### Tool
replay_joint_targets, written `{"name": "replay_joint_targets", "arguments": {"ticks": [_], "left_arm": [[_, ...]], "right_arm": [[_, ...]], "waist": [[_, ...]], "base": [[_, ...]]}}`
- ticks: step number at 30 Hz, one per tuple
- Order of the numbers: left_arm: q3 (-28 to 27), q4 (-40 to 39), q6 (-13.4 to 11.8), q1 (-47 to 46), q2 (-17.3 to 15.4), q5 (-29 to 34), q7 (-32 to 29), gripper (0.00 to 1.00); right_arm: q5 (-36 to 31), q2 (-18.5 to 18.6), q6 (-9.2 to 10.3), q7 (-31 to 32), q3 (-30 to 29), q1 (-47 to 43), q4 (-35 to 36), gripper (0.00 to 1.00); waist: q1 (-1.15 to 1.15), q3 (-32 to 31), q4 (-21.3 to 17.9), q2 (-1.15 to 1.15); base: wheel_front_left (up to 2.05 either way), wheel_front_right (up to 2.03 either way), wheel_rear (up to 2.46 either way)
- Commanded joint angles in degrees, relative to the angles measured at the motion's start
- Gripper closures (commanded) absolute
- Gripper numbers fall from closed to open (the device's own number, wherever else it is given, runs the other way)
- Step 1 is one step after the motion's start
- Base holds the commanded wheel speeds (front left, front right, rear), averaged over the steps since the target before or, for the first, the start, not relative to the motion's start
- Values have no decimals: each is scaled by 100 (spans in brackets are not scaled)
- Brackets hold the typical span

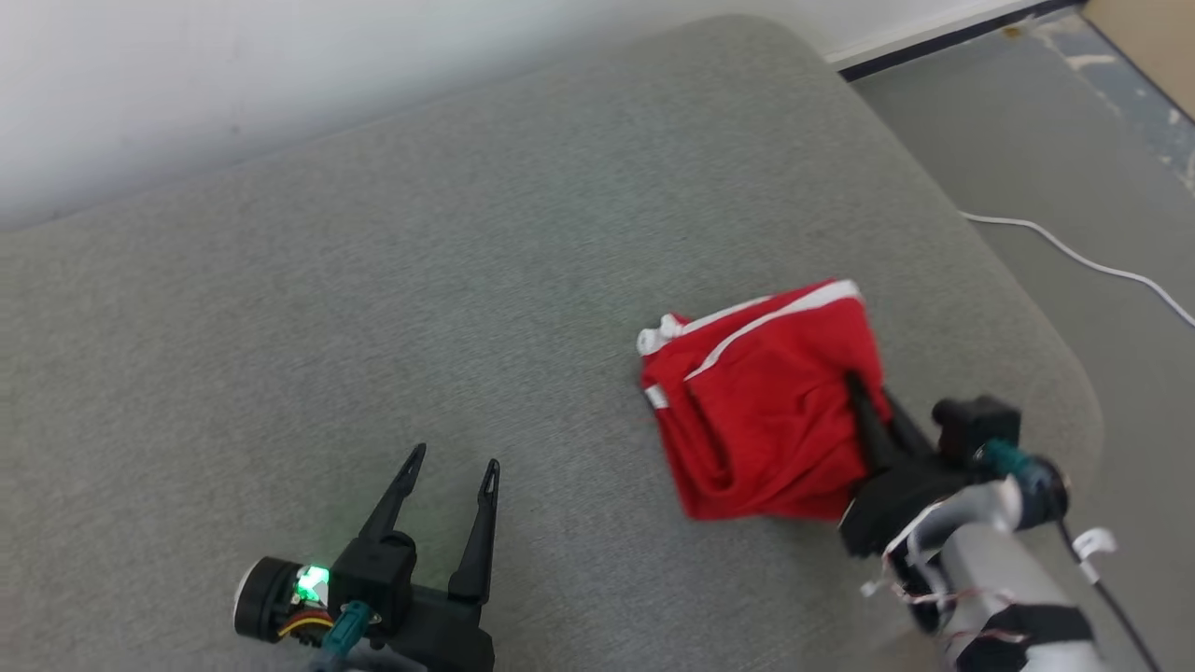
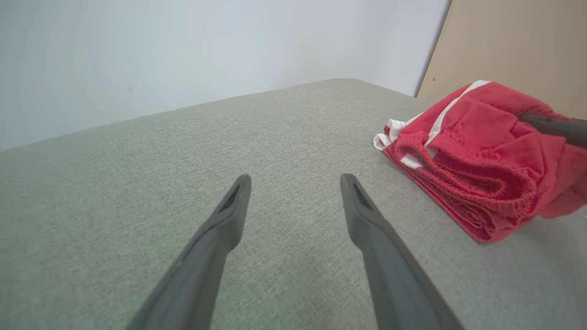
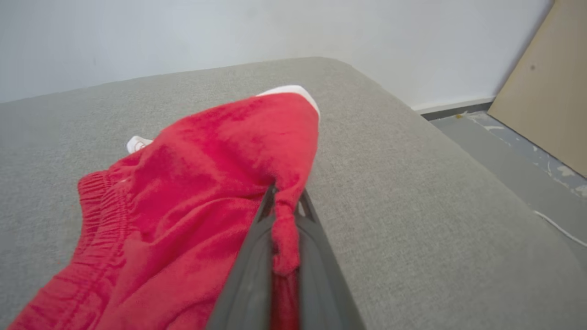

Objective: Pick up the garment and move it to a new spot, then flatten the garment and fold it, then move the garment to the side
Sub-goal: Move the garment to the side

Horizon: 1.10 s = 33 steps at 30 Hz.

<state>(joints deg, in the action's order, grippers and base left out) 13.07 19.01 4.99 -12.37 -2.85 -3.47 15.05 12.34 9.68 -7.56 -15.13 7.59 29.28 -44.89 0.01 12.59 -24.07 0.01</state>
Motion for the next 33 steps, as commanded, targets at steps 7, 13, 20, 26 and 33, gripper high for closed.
{"name": "replay_joint_targets", "arguments": {"ticks": [7,13,20,26,33], "left_arm": [[-25,-134,33,-241,-40,182,19,0],[-51,-242,22,-380,-113,293,19,0],[-28,-275,1,-522,-142,321,19,0],[-33,-204,-51,-539,-145,315,17,0],[-87,-189,-103,-426,-117,228,15,0]], "right_arm": [[-495,799,13,-1,-537,797,-662,100],[-1155,1512,13,0,-1322,1503,-1277,100],[-2223,2073,13,0,-2779,1978,-1532,100],[-3090,1931,13,1,-3963,2009,-1235,0],[-3828,810,13,1,-4618,1999,-136,0]], "waist": [[-1,769,1095,-1],[-1,1063,1458,-1],[-1,1250,1657,-1],[-1,1230,1670,-1],[-1,1023,1606,-1]], "base": [[0,0,0],[0,0,0],[0,0,0],[0,0,0],[0,0,0]]}}
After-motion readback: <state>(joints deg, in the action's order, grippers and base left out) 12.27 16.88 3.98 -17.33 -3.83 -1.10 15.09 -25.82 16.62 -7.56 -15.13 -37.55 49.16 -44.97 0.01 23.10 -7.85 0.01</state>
